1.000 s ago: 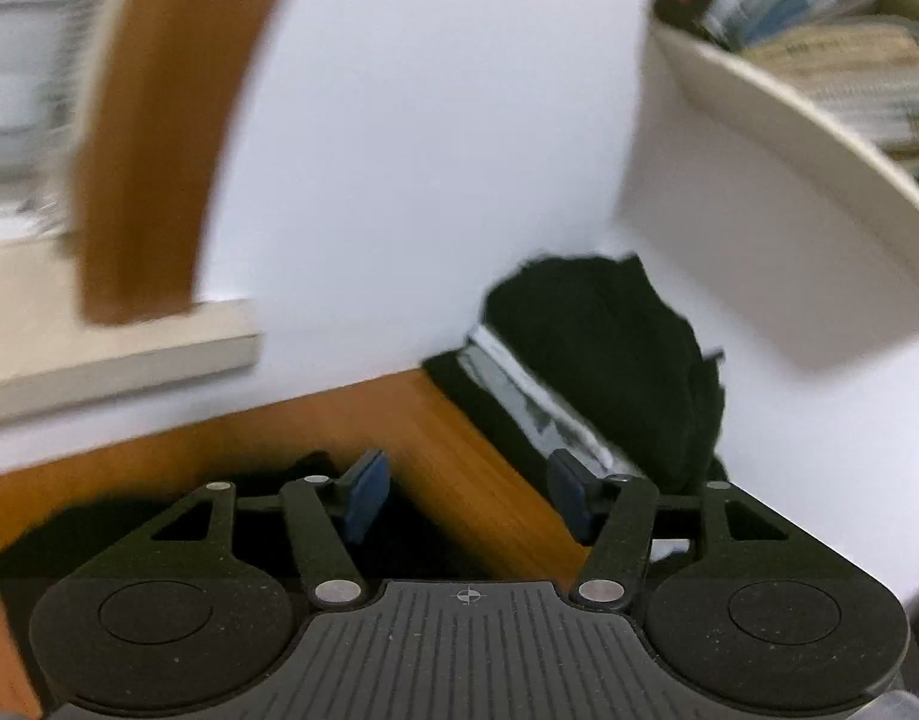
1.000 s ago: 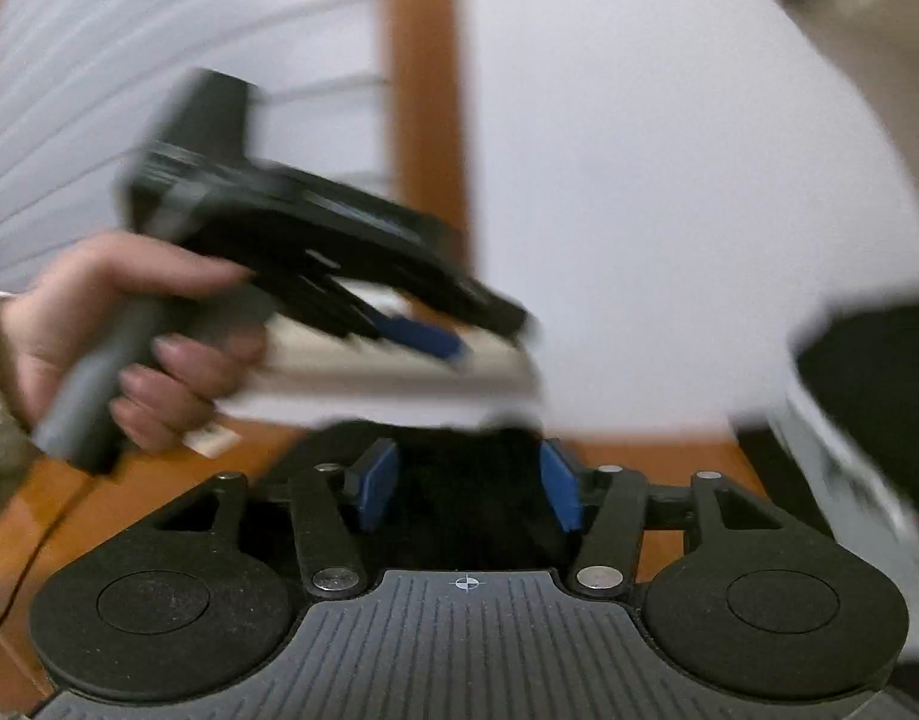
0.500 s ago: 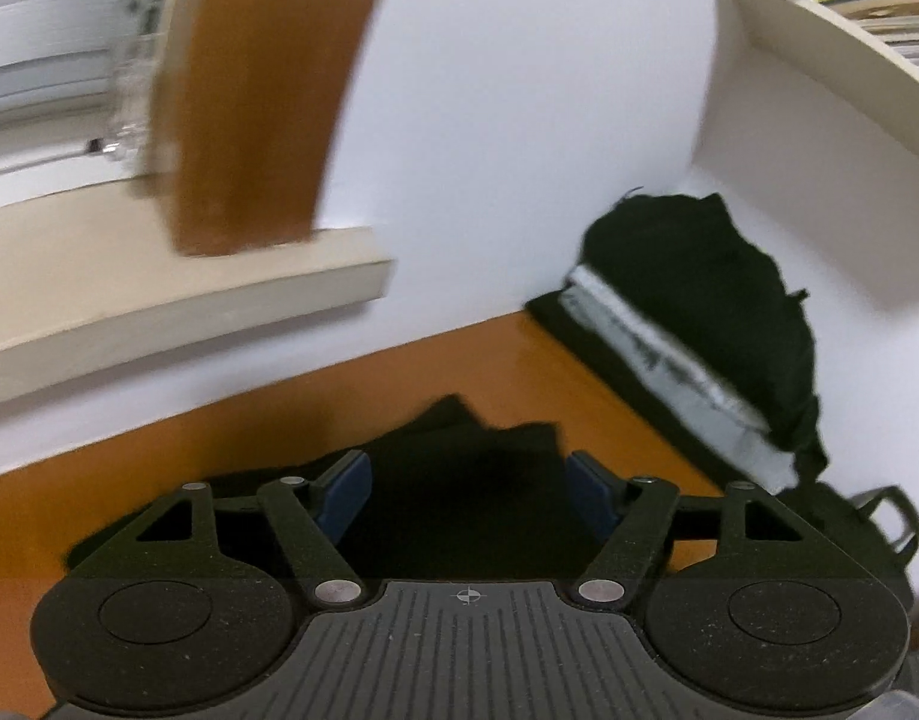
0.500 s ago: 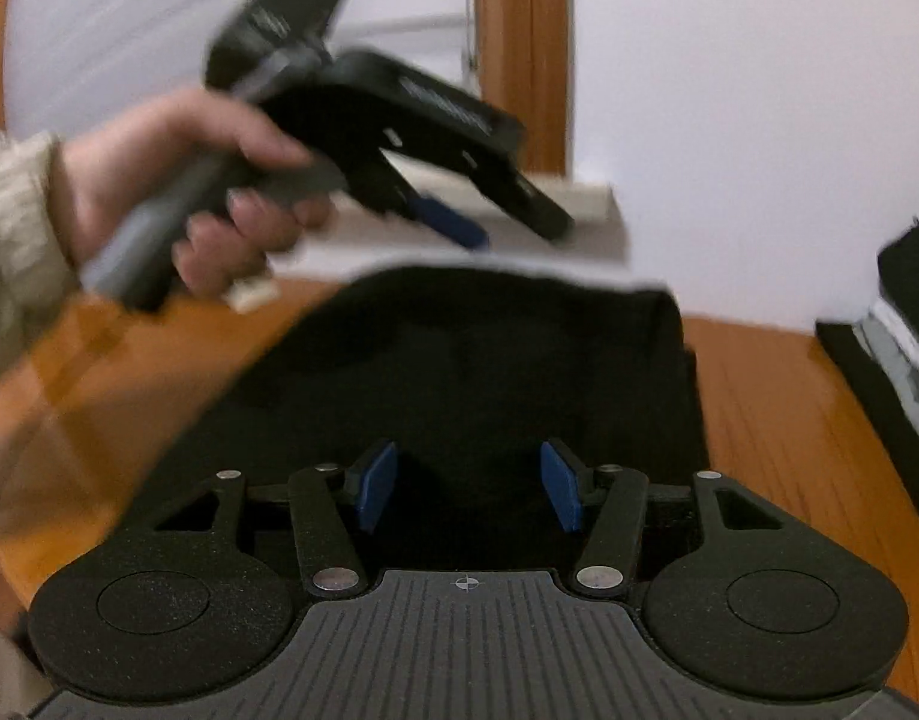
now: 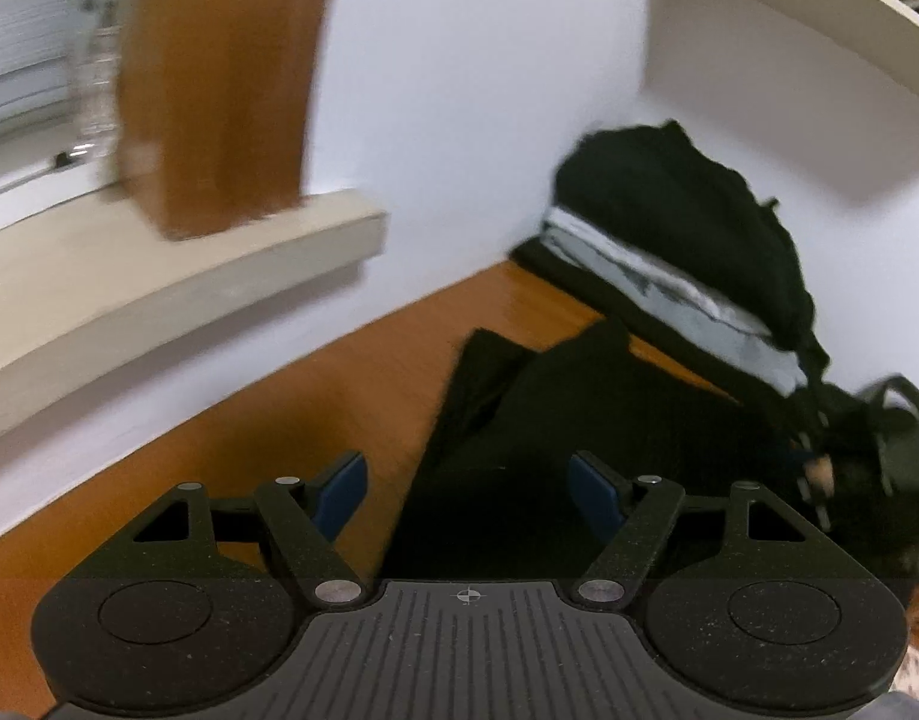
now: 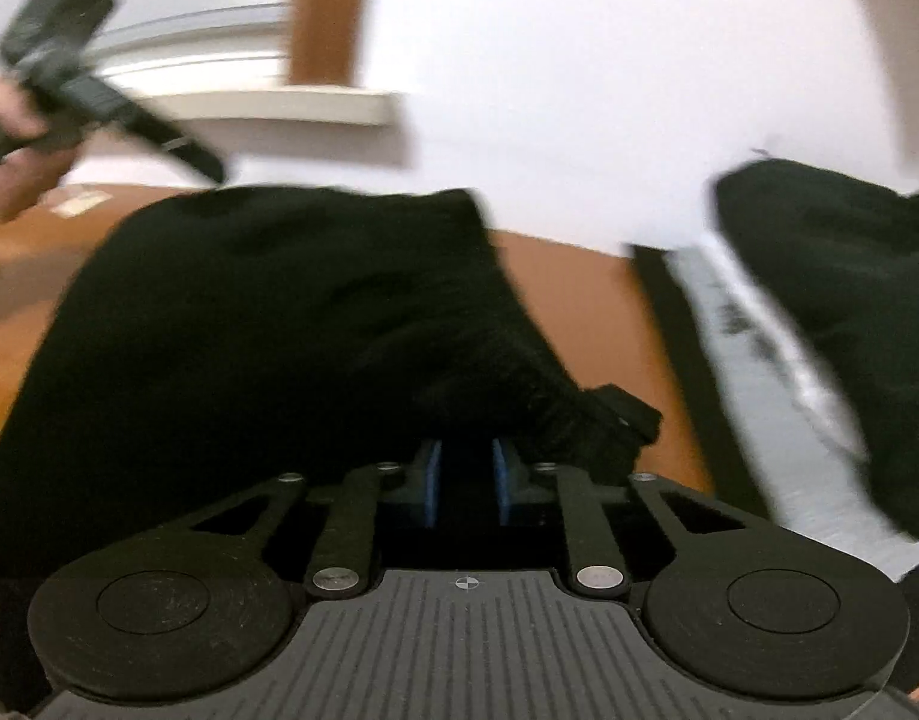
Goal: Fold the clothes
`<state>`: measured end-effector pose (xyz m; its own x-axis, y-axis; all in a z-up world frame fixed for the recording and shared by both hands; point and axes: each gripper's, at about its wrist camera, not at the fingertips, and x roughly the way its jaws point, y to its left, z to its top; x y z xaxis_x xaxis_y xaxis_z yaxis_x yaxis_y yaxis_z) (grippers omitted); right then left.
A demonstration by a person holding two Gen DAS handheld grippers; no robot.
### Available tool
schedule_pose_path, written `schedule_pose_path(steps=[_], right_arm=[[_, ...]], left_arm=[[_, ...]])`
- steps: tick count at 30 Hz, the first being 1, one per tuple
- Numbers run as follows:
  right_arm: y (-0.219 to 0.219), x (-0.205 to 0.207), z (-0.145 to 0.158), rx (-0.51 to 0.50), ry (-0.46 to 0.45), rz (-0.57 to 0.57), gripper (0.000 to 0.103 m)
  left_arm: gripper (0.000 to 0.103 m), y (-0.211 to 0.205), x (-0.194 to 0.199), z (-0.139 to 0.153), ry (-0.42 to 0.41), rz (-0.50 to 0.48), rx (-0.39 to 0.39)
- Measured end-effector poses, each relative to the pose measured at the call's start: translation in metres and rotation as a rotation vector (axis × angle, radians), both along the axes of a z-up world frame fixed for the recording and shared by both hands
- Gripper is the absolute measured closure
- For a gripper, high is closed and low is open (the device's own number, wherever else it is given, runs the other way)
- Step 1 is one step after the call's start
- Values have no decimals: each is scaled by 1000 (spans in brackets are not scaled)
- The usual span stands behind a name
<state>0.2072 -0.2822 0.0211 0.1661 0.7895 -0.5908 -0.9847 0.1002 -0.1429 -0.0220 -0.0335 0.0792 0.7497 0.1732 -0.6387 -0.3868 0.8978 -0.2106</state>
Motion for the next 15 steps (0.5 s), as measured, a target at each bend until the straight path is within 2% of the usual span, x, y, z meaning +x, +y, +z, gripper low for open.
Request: schedule_pose_path(steps=[2, 4, 6, 9, 15], right_arm=[[4, 14, 2, 23, 24, -44, 84], [4, 20, 6, 56, 65, -80, 77], [-7, 18, 9, 83, 82, -74, 62], [-23, 18, 12, 96, 75, -108, 49], [-46, 29, 8, 85, 150, -266, 46]], left_arm=[[26, -1, 12, -4, -6, -31, 4], [26, -1, 27, -8, -14, -65, -5], [27, -1, 44, -13, -13, -106, -15], [32, 0, 64, -21, 6, -156, -12], [44, 9, 77, -40, 18, -210, 17]])
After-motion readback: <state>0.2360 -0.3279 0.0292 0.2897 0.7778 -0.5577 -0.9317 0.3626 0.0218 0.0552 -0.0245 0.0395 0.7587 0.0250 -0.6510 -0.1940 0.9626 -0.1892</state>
